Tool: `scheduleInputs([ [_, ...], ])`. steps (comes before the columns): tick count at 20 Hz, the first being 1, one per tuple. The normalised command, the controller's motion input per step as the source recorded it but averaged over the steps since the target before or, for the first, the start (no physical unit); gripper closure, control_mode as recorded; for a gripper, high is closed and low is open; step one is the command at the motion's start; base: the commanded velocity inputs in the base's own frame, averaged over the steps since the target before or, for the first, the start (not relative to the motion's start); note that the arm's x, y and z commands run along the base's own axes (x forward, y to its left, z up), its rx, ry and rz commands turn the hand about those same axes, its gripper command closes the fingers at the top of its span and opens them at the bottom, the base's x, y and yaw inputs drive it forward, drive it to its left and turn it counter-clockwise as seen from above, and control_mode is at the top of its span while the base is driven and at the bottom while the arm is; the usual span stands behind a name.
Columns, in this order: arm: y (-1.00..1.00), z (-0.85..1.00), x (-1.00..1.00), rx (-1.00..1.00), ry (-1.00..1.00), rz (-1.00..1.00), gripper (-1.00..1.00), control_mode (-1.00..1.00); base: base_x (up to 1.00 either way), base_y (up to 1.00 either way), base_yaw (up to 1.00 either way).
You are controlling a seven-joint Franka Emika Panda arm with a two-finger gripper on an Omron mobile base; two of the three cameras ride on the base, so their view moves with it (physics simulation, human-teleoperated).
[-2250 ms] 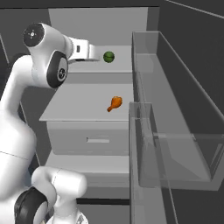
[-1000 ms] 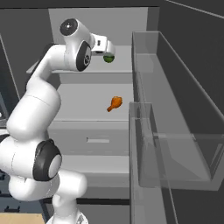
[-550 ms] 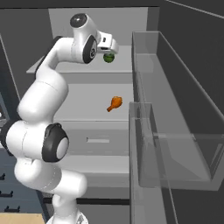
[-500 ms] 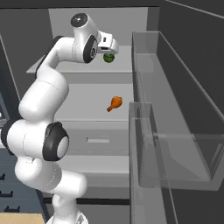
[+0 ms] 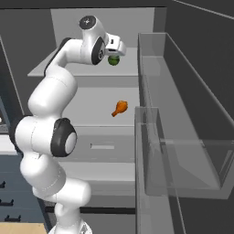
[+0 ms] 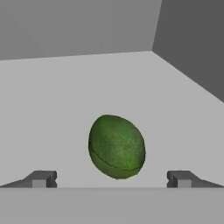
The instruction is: Place one avocado and one chicken drumstick in each tupperware on the nearby counter, to pack two identical lunches.
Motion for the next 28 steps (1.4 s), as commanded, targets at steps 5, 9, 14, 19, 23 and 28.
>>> scheduleInputs([
  [5, -0.05, -0.07, 0.37, 0.0, 0.0, 0.0, -1.0, -1.0, 0.0, 0.0, 0.0],
  [9, -0.05, -0.13, 0.27, 0.0, 0.0, 0.0, -1.0, -1.0, 0.0, 0.0, 0.0],
  [14, -0.09, -0.14, 0.23, 0.0, 0.0, 0.0, -1.0, -1.0, 0.0, 0.0, 0.0],
  [19, -0.05, -0.2, 0.15, 0.0, 0.0, 0.0, -1.0, -1.0, 0.0, 0.0, 0.0],
  [23, -0.08, -0.11, 0.02, 0.0, 0.0, 0.0, -1.0, -1.0, 0.0, 0.0, 0.0],
  [28, 0.0, -0.25, 0.0, 0.0, 0.0, 0.0, -1.0, -1.0, 0.0, 0.0, 0.0],
])
